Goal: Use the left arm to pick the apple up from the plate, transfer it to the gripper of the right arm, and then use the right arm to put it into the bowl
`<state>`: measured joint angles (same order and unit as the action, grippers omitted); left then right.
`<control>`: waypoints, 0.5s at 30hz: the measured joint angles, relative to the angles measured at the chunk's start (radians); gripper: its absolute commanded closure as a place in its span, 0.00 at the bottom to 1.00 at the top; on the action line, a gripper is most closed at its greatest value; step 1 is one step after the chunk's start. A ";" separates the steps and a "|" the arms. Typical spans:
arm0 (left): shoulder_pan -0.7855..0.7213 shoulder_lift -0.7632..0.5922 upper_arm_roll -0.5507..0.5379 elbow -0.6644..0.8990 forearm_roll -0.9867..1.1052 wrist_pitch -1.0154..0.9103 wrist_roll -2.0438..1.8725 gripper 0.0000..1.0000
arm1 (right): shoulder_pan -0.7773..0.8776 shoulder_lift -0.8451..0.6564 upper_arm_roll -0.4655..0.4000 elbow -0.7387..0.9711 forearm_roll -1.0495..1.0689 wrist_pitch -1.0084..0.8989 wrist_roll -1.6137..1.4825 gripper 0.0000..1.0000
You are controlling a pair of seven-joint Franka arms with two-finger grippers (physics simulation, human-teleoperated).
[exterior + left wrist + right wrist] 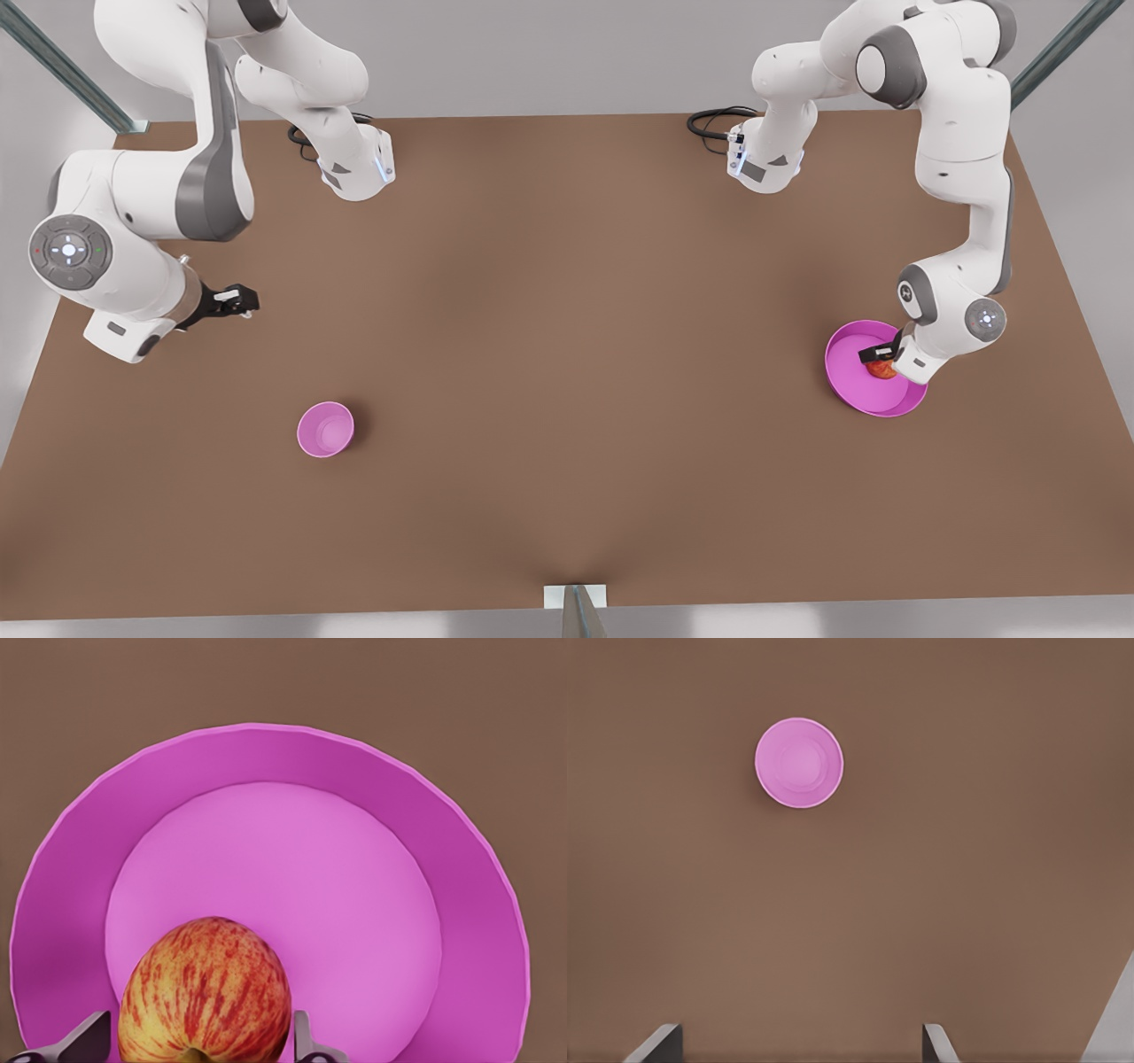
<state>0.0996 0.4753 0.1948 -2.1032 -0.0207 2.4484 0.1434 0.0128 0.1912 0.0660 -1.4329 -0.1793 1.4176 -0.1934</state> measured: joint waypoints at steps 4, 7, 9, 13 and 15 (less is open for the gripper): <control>0.000 0.010 0.000 0.001 -0.002 0.018 0.003 0.00 | -0.003 0.000 0.000 0.000 0.001 -0.002 -0.003 0.00; 0.000 0.019 0.000 0.002 -0.002 0.041 0.006 0.00 | -0.002 0.000 0.000 0.000 0.002 -0.003 -0.005 0.00; 0.000 0.021 0.000 0.002 -0.002 0.053 0.007 0.00 | -0.002 0.000 0.000 0.000 0.002 -0.003 -0.006 0.00; 0.000 0.023 -0.001 0.000 -0.003 0.062 0.009 0.00 | -0.002 0.000 0.000 0.000 0.002 -0.004 -0.008 0.00; 0.001 0.026 -0.002 -0.001 -0.003 0.060 0.010 0.00 | -0.002 0.000 0.000 0.000 0.002 -0.004 -0.009 0.00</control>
<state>0.1002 0.5014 0.1930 -2.1044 -0.0233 2.5088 0.1536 0.0107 0.1913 0.0660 -1.4332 -0.1770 1.4137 -0.2020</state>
